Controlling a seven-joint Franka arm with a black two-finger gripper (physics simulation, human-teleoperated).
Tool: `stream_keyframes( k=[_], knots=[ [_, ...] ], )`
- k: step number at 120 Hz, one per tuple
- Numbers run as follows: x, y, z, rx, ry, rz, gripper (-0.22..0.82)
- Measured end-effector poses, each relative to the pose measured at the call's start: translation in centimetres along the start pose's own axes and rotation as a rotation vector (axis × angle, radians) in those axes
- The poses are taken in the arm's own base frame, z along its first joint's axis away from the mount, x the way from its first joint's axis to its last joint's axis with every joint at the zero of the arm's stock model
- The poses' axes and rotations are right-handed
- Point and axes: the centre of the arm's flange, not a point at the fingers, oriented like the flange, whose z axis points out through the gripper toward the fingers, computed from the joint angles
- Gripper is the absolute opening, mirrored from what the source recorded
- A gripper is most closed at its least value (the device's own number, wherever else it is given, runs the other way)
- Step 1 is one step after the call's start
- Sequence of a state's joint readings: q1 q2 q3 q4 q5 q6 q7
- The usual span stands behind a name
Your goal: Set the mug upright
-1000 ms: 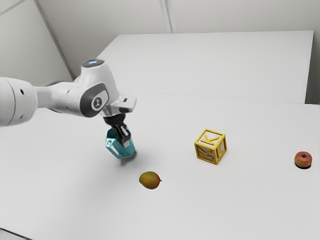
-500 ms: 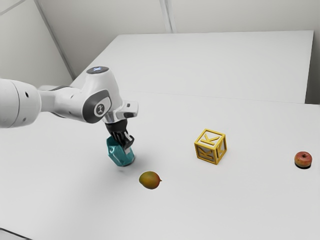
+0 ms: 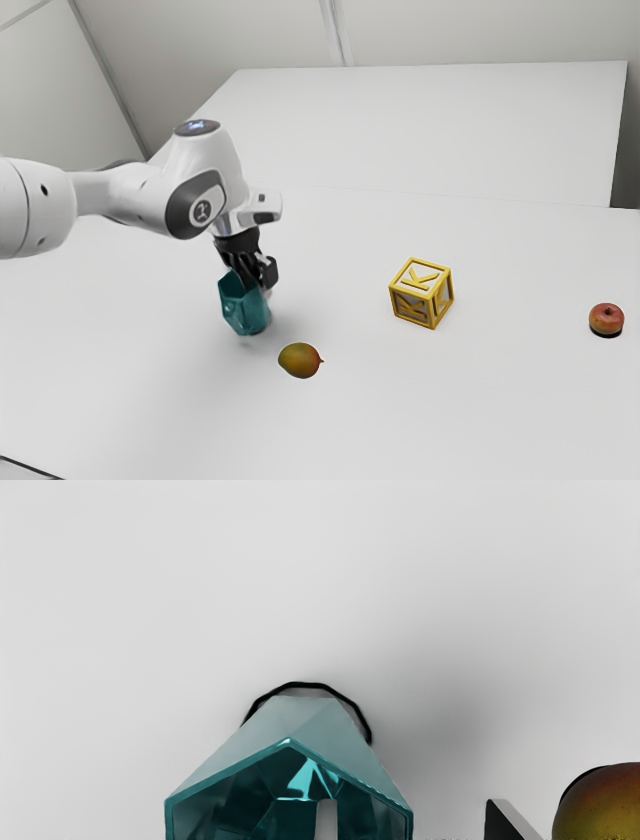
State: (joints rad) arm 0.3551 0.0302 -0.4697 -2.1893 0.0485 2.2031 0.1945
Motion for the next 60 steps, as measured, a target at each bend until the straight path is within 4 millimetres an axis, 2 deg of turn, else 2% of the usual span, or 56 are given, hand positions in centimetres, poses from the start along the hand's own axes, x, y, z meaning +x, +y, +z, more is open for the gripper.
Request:
stream_keyframes(
  k=[11,24,49,60],
  knots=[
    [0.0,0.5,-1.8,0.017,0.016,-0.001,0.38],
    [0.5,1.0,-4.5,0.028,0.037,-0.007,0.47],
    [3.3,0.5,-13.9,0.032,0.114,-0.035,0.55],
    [3.7,0.1,-18.0,0.032,0.129,-0.062,0.57]
  ],
)
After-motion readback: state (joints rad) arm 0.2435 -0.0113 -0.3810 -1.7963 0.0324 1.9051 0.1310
